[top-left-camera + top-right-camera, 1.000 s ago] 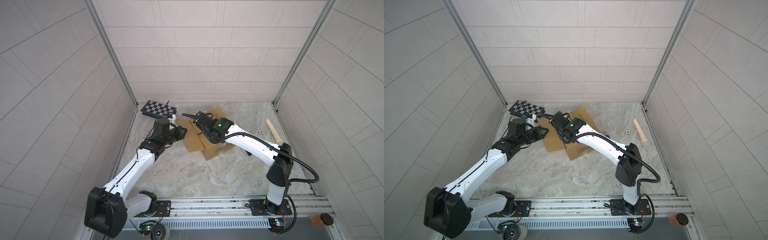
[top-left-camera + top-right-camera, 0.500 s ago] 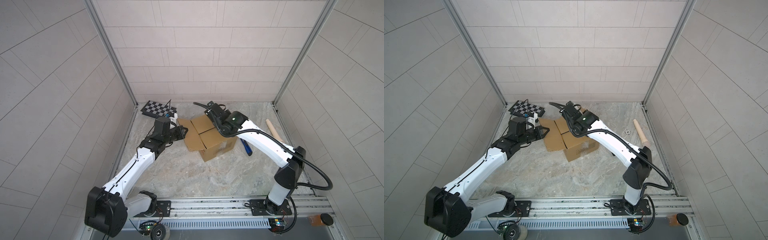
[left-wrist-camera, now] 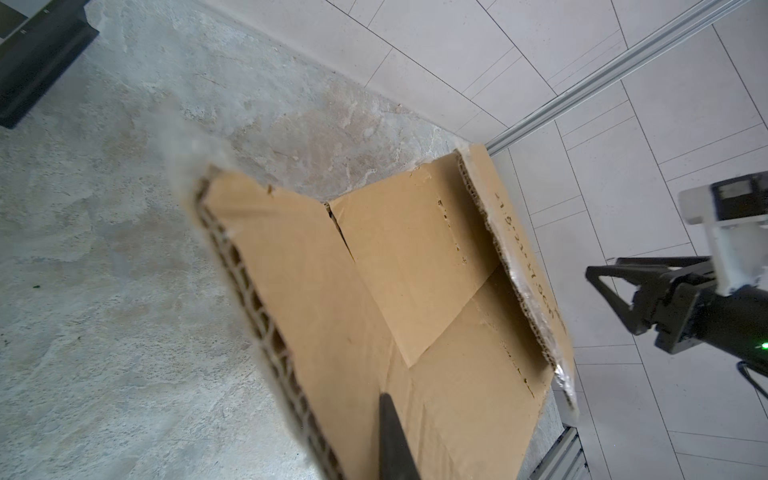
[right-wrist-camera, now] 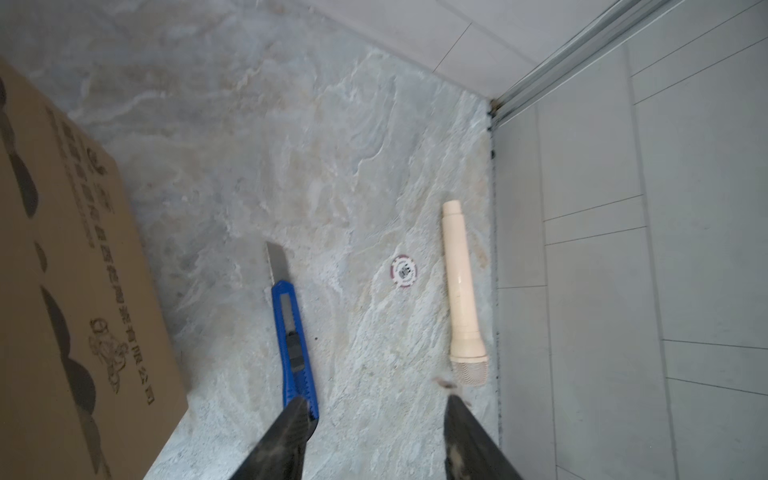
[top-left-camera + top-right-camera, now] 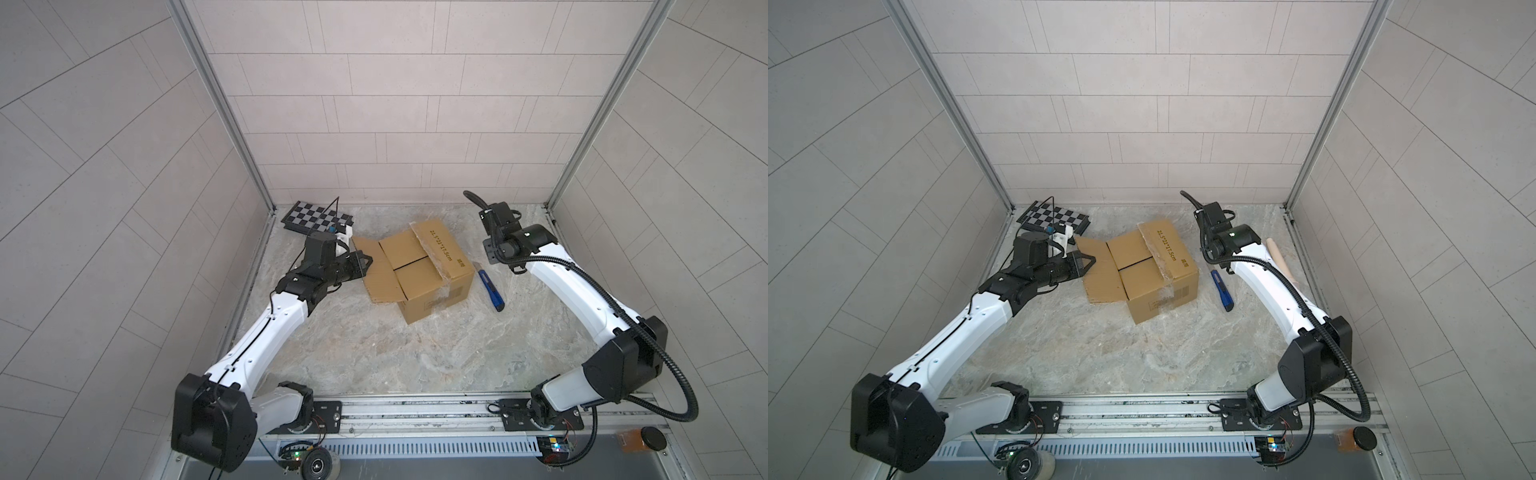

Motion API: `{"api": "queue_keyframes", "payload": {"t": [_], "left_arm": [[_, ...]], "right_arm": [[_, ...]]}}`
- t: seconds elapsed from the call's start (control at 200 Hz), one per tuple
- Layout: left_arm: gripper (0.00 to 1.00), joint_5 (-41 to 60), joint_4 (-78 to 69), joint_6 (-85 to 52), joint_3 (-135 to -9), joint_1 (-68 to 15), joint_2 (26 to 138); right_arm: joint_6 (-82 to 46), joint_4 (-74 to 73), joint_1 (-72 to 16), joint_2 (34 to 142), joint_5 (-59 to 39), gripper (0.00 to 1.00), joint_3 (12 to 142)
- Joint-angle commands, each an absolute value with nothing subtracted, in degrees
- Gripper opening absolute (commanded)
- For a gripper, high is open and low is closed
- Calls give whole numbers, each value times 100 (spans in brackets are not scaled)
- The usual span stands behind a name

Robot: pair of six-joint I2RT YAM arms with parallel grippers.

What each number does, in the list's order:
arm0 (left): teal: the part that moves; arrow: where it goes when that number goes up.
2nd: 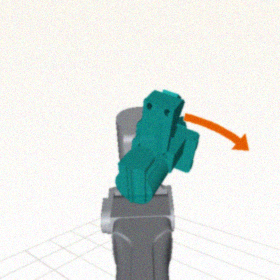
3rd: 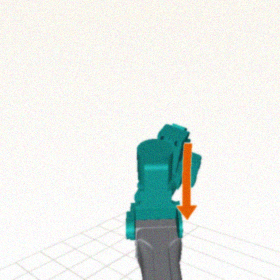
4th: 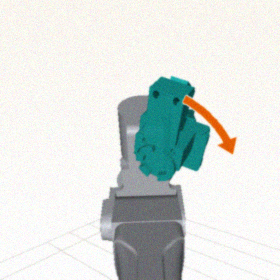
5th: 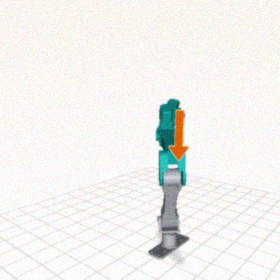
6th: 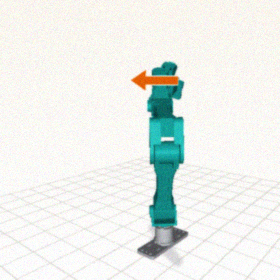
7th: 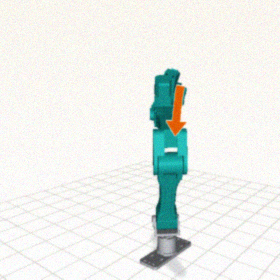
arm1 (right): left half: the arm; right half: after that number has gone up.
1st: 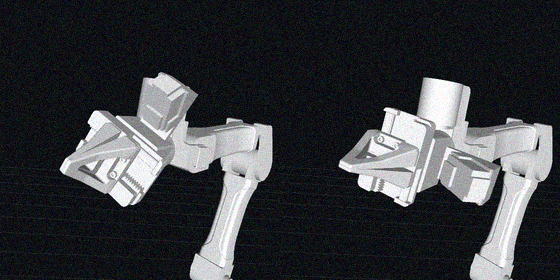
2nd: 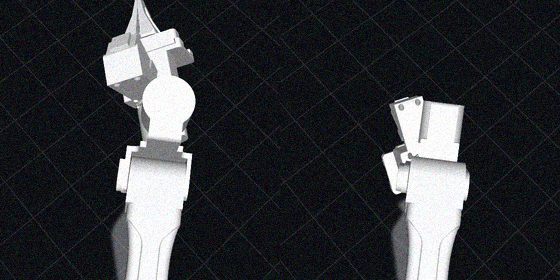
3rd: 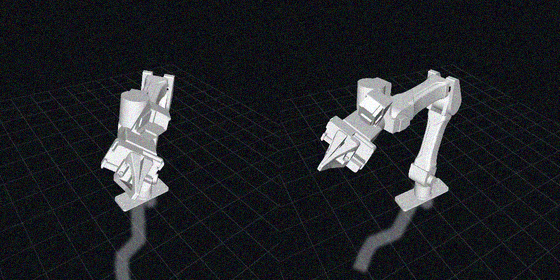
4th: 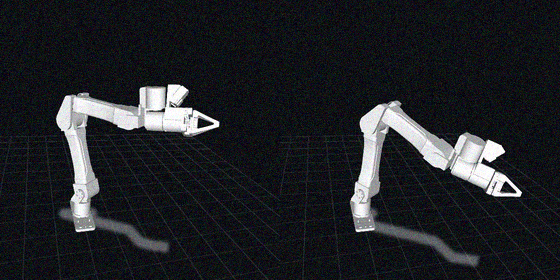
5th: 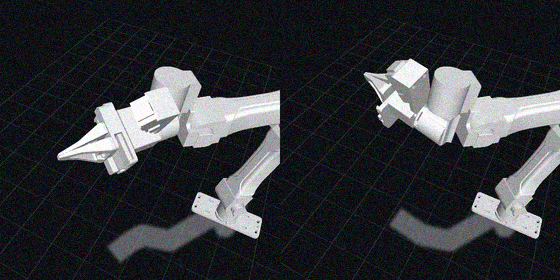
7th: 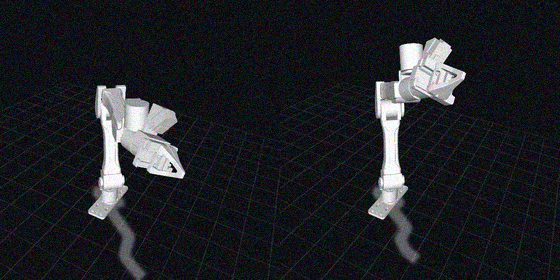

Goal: Unpack the express box

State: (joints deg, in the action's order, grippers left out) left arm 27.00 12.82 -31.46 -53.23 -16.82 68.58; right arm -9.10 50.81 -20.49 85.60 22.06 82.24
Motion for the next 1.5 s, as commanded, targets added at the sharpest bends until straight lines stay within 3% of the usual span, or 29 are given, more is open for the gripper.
{"api": "queue_keyframes", "payload": {"t": [0.0, 0.27, 0.521, 0.751, 1.041, 1.497], "left_arm": [[0, 2787, 1635, -2859, -5403, -1668, 6995], [0, 2832, 1546, -2913, -5453, -1669, 7097], [0, 2859, 1555, -2883, -5460, -1670, 7074], [0, 2859, 1594, -2848, -5440, -1674, 7014], [0, 2810, 1679, -2742, -5432, -1678, 6944], [0, 2830, 1718, -2682, -5415, -1670, 6989]], "right_arm": [[-1107, 4764, -2274, 7975, 1420, 54, 8462], [-1182, 5100, -4228, 8360, 2163, 58, 9512], [-1054, 5125, -4885, 9685, 2509, 57, 9906], [-981, 5395, -4833, 10333, 3421, 56, 10093], [-681, 5414, -4205, 9909, 3912, 56, 9885], [-676, 5001, -2836, 9050, 3354, 57, 8869]]}}
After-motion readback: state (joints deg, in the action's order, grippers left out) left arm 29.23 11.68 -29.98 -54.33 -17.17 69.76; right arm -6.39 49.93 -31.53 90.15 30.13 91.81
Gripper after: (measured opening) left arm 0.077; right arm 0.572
